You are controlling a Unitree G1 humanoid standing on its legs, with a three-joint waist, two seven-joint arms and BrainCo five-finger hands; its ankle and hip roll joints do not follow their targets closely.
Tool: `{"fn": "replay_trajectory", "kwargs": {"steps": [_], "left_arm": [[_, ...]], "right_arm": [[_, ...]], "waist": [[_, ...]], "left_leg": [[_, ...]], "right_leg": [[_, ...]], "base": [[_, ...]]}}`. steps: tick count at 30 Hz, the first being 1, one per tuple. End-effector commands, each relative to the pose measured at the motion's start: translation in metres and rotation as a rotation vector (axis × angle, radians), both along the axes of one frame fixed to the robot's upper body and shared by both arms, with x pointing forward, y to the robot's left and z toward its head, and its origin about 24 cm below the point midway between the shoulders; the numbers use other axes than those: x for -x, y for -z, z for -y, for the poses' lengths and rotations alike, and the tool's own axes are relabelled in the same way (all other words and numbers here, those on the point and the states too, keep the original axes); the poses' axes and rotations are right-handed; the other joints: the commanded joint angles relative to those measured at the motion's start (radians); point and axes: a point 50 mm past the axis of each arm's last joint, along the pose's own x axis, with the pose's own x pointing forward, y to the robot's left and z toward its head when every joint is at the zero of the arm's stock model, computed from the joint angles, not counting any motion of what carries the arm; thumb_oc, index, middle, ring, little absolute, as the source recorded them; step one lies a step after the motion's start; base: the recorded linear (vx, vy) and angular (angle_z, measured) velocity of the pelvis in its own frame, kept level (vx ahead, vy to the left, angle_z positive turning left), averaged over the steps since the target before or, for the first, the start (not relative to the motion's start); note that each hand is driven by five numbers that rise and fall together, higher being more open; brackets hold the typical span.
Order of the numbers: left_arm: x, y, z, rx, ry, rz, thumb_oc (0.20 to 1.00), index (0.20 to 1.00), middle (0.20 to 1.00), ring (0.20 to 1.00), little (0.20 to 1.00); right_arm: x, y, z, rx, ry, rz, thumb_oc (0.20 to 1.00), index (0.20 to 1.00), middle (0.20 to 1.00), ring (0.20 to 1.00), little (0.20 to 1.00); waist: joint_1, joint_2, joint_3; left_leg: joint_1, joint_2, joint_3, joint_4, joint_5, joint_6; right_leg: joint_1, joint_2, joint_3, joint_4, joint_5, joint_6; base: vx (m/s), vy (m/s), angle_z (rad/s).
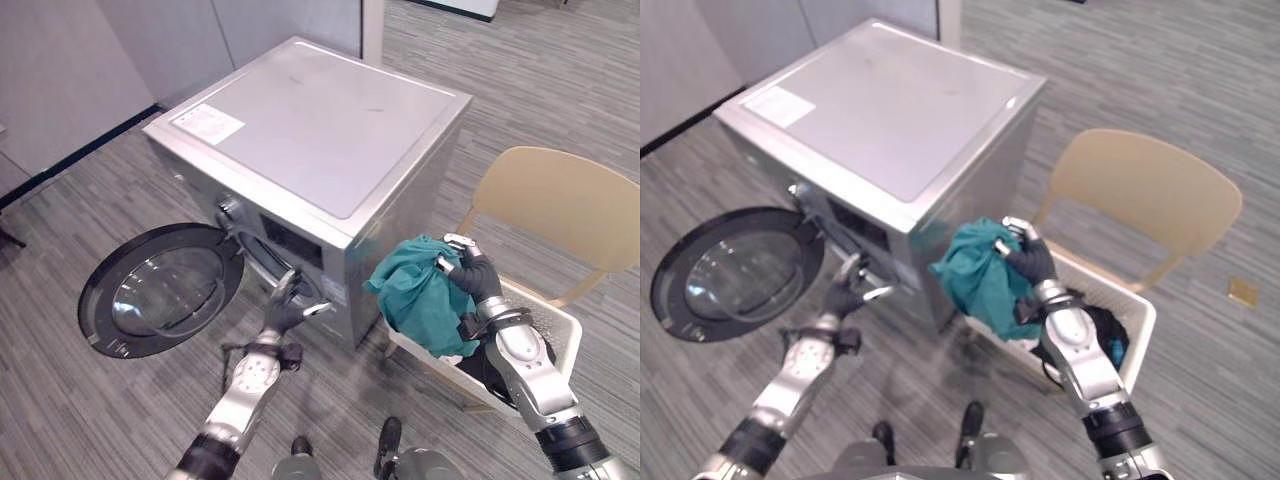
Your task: Grab the laundry basket,head to the washer,open it,put in the laundry and shut it.
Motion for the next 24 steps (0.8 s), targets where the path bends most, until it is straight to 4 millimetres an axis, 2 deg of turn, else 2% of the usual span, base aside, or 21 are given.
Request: {"fn": "replay_trajectory", "kwargs": {"steps": [1, 3, 4, 5, 6, 8, 9, 10, 12, 13, 14, 15, 16, 18, 19, 20, 23, 24], "left_arm": [[0.011, -0.002, 0.002, -0.062, 0.045, 0.073, 1.0, 1.0, 1.0, 1.0, 1.0], [0.01, -0.006, 0.015, -0.074, 0.096, 0.099, 1.0, 1.0, 1.0, 1.0, 1.0], [0.008, -0.012, 0.023, -0.074, 0.124, 0.126, 1.0, 1.0, 1.0, 1.0, 1.0], [0.008, -0.012, 0.023, -0.074, 0.124, 0.127, 1.0, 1.0, 1.0, 1.0, 1.0], [0.006, -0.016, 0.032, -0.069, 0.152, 0.144, 1.0, 1.0, 1.0, 1.0, 1.0], [0.004, -0.019, 0.037, -0.065, 0.167, 0.157, 1.0, 1.0, 1.0, 1.0, 1.0], [-0.001, -0.023, 0.052, -0.066, 0.215, 0.166, 1.0, 1.0, 1.0, 1.0, 1.0], [-0.001, -0.024, 0.052, -0.066, 0.215, 0.167, 1.0, 1.0, 1.0, 1.0, 1.0], [-0.003, -0.026, 0.069, -0.072, 0.273, 0.174, 1.0, 1.0, 1.0, 1.0, 1.0], [-0.003, -0.025, 0.075, -0.068, 0.289, 0.166, 0.567, 0.567, 0.567, 0.567, 0.567], [-0.003, -0.025, 0.08, -0.07, 0.308, 0.169, 0.454, 0.454, 0.454, 0.454, 0.454], [-0.002, -0.024, 0.085, -0.078, 0.329, 0.168, 0.2, 0.2, 0.2, 0.2, 0.2], [-0.002, -0.024, 0.085, -0.079, 0.329, 0.168, 0.2, 0.2, 0.2, 0.2, 0.2], [0.0, -0.02, 0.089, -0.088, 0.344, 0.153, 0.2, 0.2, 0.2, 0.2, 0.2], [0.0, -0.016, 0.085, -0.103, 0.336, 0.14, 0.2, 0.2, 0.2, 0.2, 0.2], [-0.001, -0.015, 0.082, -0.111, 0.33, 0.137, 0.2, 0.2, 0.2, 0.2, 0.2], [-0.006, -0.012, 0.067, -0.118, 0.264, 0.12, 0.2, 0.2, 0.2, 0.2, 0.2], [-0.007, -0.008, 0.049, -0.132, 0.197, 0.104, 0.2, 0.2, 0.2, 0.2, 0.2]], "right_arm": [[0.005, -0.017, -0.027, -0.123, -0.128, 0.096, 0.2, 0.2, 0.2, 0.2, 0.2], [0.005, -0.024, -0.043, -0.138, -0.197, 0.118, 0.2, 0.2, 0.2, 0.2, 0.2], [0.004, -0.031, -0.057, -0.162, -0.252, 0.136, 0.2, 0.2, 0.2, 0.2, 0.2], [0.004, -0.031, -0.058, -0.162, -0.252, 0.137, 0.2, 0.2, 0.2, 0.2, 0.2], [0.005, -0.039, -0.073, -0.192, -0.315, 0.155, 0.2, 0.2, 0.2, 0.2, 0.2], [0.006, -0.042, -0.08, -0.205, -0.342, 0.16, 0.2, 0.2, 0.2, 0.2, 0.2], [0.008, -0.045, -0.096, -0.26, -0.406, 0.147, 0.2, 0.2, 0.2, 0.2, 0.2], [0.007, -0.045, -0.096, -0.261, -0.406, 0.148, 0.2, 0.2, 0.2, 0.2, 0.2], [0.01, -0.047, -0.111, -0.306, -0.468, 0.13, 0.2, 0.2, 0.2, 0.2, 0.2], [0.012, -0.048, -0.116, -0.324, -0.49, 0.121, 0.2, 0.2, 0.2, 0.2, 0.2], [0.013, -0.049, -0.12, -0.332, -0.505, 0.12, 0.2, 0.2, 0.2, 0.2, 0.2], [0.014, -0.049, -0.125, -0.332, -0.525, 0.118, 0.2, 0.2, 0.2, 0.2, 0.2], [0.014, -0.05, -0.125, -0.332, -0.525, 0.119, 0.2, 0.2, 0.2, 0.2, 0.2], [0.015, -0.049, -0.129, -0.329, -0.54, 0.112, 0.338, 0.338, 0.338, 0.338, 0.338], [0.015, -0.046, -0.128, -0.29, -0.535, 0.111, 0.821, 0.821, 0.821, 0.821, 0.821], [0.015, -0.046, -0.124, -0.271, -0.523, 0.118, 1.0, 1.0, 1.0, 1.0, 1.0], [0.011, -0.037, -0.113, -0.158, -0.453, 0.119, 1.0, 1.0, 1.0, 1.0, 1.0], [0.008, -0.03, -0.098, -0.028, -0.372, 0.137, 1.0, 1.0, 1.0, 1.0, 1.0]], "waist": [[0.016, -0.045, -0.107], [0.018, -0.048, -0.114], [0.023, -0.051, -0.118], [0.023, -0.052, -0.119], [0.027, -0.054, -0.122], [0.028, -0.055, -0.123], [0.029, -0.056, -0.126], [0.029, -0.057, -0.125], [0.031, -0.058, -0.127], [0.03, -0.057, -0.128], [0.031, -0.058, -0.129], [0.031, -0.059, -0.128], [0.031, -0.059, -0.128], [0.033, -0.058, -0.127], [0.034, -0.057, -0.126], [0.03, -0.056, -0.121], [0.018, -0.056, -0.11], [0.022, -0.055, -0.112]], "left_leg": [[-0.056, -0.057, -0.026, -0.043, 0.016, 0.037], [-0.047, -0.062, -0.024, -0.043, 0.005, 0.04], [-0.045, -0.072, -0.031, -0.043, 0.002, 0.046], [-0.05, -0.073, -0.031, -0.043, 0.005, 0.047], [-0.05, -0.081, -0.036, -0.043, 0.001, 0.054], [-0.052, -0.085, -0.036, -0.043, 0.001, 0.058], [-0.053, -0.09, -0.037, -0.043, 0.001, 0.063], [-0.053, -0.091, -0.037, -0.043, 0.001, 0.063], [-0.05, -0.1, -0.04, -0.043, -0.002, 0.07], [-0.049, -0.104, -0.041, -0.043, -0.004, 0.073], [-0.049, -0.107, -0.042, -0.043, -0.004, 0.075], [-0.049, -0.109, -0.043, -0.043, -0.004, 0.077], [-0.048, -0.11, -0.043, -0.043, -0.004, 0.077], [-0.05, -0.117, -0.048, -0.043, -0.004, 0.08], [-0.056, -0.123, -0.053, -0.043, -0.004, 0.085], [-0.059, -0.123, -0.058, -0.043, -0.002, 0.087], [-0.069, -0.129, -0.067, -0.043, 0.001, 0.099], [-0.067, -0.132, -0.062, -0.043, 0.001, 0.103]], "right_leg": [[0.029, -0.06, 0.045, -0.045, -0.07, 0.142], [0.04, -0.065, 0.051, -0.054, -0.063, 0.15], [0.04, -0.071, 0.061, -0.048, -0.057, 0.154], [0.036, -0.072, 0.06, -0.049, -0.055, 0.154], [0.032, -0.077, 0.07, -0.04, -0.051, 0.159], [0.027, -0.081, 0.074, -0.033, -0.051, 0.162], [0.024, -0.089, 0.077, -0.023, -0.049, 0.166], [0.023, -0.09, 0.077, -0.022, -0.049, 0.166], [0.024, -0.098, 0.081, -0.015, -0.047, 0.171], [0.025, -0.102, 0.081, -0.014, -0.046, 0.173], [0.025, -0.105, 0.082, -0.013, -0.044, 0.174], [0.026, -0.109, 0.083, -0.013, -0.041, 0.177], [0.026, -0.109, 0.083, -0.013, -0.041, 0.177], [0.023, -0.113, 0.089, -0.011, -0.039, 0.18], [0.017, -0.115, 0.101, -0.005, -0.039, 0.182], [0.009, -0.112, 0.12, 0.008, -0.04, 0.184], [-0.023, -0.085, 0.228, 0.036, -0.046, 0.186], [-0.02, -0.078, 0.259, 0.029, -0.045, 0.182]], "base": [[0.0, 0.193, 0.11], [-0.03, 0.162, 0.07], [-0.06, 0.145, -0.03], [-0.08, 0.171, -0.01], [-0.05, 0.082, 0.01], [-0.04, 0.113, -0.04], [-0.03, 0.11, -0.01], [-0.02, 0.105, 0.03], [-0.01, 0.081, 0.08], [-0.01, 0.087, 0.09], [-0.01, 0.075, 0.01], [-0.01, 0.047, -0.03], [-0.02, 0.069, -0.05], [-0.02, 0.06, -0.03], [-0.03, 0.033, 0.0], [-0.04, 0.035, 0.02], [-0.04, 0.002, 0.15], [0.01, -0.025, 0.13]]}}
